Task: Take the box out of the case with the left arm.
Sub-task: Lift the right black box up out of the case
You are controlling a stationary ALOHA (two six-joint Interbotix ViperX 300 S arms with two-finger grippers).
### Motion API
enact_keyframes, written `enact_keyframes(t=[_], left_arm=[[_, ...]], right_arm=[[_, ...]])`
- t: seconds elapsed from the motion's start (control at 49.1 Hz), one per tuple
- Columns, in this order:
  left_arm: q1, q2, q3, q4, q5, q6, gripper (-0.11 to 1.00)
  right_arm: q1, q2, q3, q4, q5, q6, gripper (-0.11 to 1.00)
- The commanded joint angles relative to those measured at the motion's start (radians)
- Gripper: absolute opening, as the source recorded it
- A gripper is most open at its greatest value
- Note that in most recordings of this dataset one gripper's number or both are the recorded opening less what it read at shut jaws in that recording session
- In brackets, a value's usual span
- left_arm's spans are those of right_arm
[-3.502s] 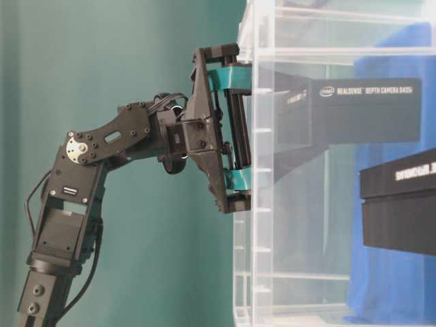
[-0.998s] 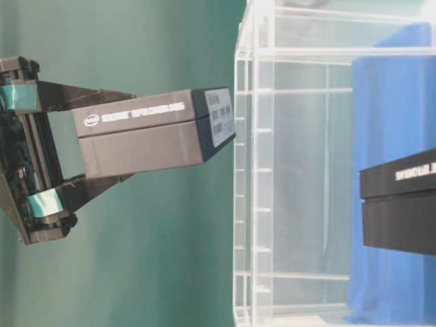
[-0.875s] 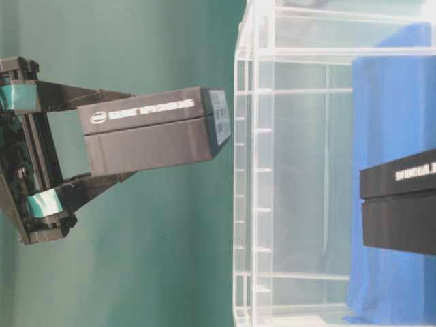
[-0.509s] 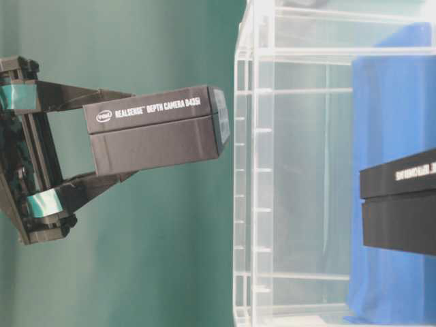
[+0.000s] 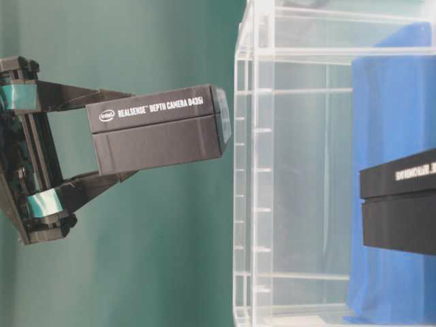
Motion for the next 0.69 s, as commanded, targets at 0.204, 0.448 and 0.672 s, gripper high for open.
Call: enact_keyframes(t=[0.204,0.448,0.672], left_arm=[[-0.008,-0.055,-0.031,0.005,-0.005,-0.006,0.61],[-0.054,-0.061,-0.032,0.008,-0.003,-0.064,0.61],[-0.115,-0.061,-0.032,0.011,-0.003,-0.133,0.61]], right_arm=[[-0.002,0.005,-0.026,0.000,0.002,0.002,-0.01],[-0.002,0.003,-0.026,0.000,0.002,0.002,-0.01],[-0.002,0.005,-0.026,0.000,0.002,0.002,-0.01]])
